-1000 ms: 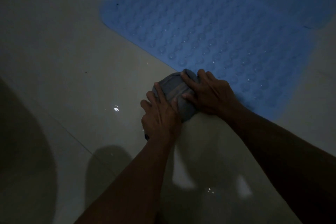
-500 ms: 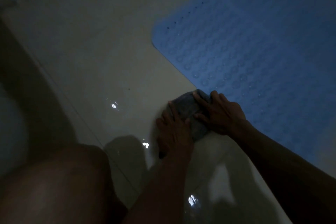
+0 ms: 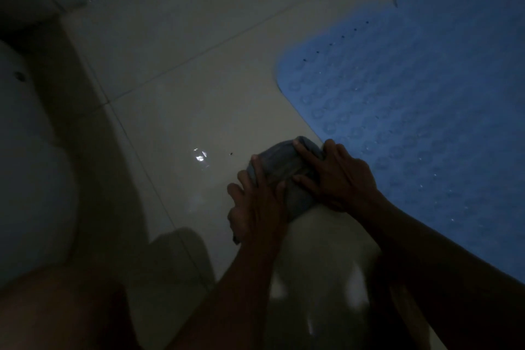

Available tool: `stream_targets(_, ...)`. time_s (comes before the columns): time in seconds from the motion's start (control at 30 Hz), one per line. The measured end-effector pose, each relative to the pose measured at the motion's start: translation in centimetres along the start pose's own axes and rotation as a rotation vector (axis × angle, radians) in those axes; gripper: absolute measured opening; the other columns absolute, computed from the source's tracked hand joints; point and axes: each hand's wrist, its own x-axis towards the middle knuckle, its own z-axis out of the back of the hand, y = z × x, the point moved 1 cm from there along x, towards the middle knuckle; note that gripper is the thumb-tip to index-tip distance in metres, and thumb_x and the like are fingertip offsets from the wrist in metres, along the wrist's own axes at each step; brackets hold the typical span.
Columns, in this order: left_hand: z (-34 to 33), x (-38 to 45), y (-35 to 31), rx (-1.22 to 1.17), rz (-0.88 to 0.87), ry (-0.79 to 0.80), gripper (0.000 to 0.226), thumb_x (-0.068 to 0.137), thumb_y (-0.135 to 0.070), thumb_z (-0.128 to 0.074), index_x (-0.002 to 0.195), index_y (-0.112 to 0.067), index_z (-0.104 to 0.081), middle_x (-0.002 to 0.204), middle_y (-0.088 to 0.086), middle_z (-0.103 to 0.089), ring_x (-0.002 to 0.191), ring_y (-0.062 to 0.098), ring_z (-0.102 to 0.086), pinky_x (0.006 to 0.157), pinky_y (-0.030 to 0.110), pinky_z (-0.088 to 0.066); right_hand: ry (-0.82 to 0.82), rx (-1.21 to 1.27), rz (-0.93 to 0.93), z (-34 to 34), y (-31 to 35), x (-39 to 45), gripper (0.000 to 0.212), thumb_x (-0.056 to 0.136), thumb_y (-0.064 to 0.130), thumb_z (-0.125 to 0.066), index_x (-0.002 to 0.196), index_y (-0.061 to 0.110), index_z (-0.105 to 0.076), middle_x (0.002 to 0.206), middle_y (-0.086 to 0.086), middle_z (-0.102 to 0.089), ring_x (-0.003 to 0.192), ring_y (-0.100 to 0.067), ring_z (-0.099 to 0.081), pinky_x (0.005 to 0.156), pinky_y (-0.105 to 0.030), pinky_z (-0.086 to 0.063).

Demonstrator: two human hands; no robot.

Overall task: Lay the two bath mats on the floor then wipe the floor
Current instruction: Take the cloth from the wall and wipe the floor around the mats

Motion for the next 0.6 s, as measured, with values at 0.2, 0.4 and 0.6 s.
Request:
stream_targets(0.2, 1.0, 3.5, 2.1, 0.078, 0.049, -0.062, 0.076, 0.094, -0.070, -0.024, 0.155, -0.035, 0.003, 0.135, 0.009, -0.029, 0.113, 0.033, -0.039, 0.064, 0.041, -0.045, -0.070, 0.074, 0.025, 0.2, 1.9, 3.9, 0.073, 0.087, 0.076, -0.023, 0.152, 0.043, -0.015, 0.111, -0.009, -0.042, 0.096, -0.027, -0.047, 0.056, -0.031, -0.030)
stream_targets(0.4, 2.4, 7.1, 3.7, 0.111, 0.065, -0.128, 0.073, 0.092, -0.076, -0.020, 0.153, -0.044, 0.004, 0.130, 0.010, -0.030, 0.111, 0.033, -0.041, 0.064, 0.040, -0.049, -0.085, 0.124, 0.012, 0.7, 3.4, 7.0, 0.074, 0.088, 0.076, -0.025, 0.152, 0.042, -0.011, 0.115, -0.008, -0.039, 0.100, -0.027, -0.044, 0.054, -0.032, -0.035)
stream_targets(0.6, 3.7, 11.3, 3.9, 0.172, 0.047, -0.163, 0.070, 0.090, -0.077, -0.020, 0.152, -0.049, -0.002, 0.127, 0.009, -0.032, 0.109, 0.033, -0.042, 0.063, 0.039, -0.039, -0.094, 0.171, -0.076, 1.4, 4.2, 10.0, 0.077, 0.087, 0.075, -0.028, 0.152, 0.042, -0.006, 0.122, -0.007, -0.034, 0.106, -0.027, -0.041, 0.061, -0.038, -0.043)
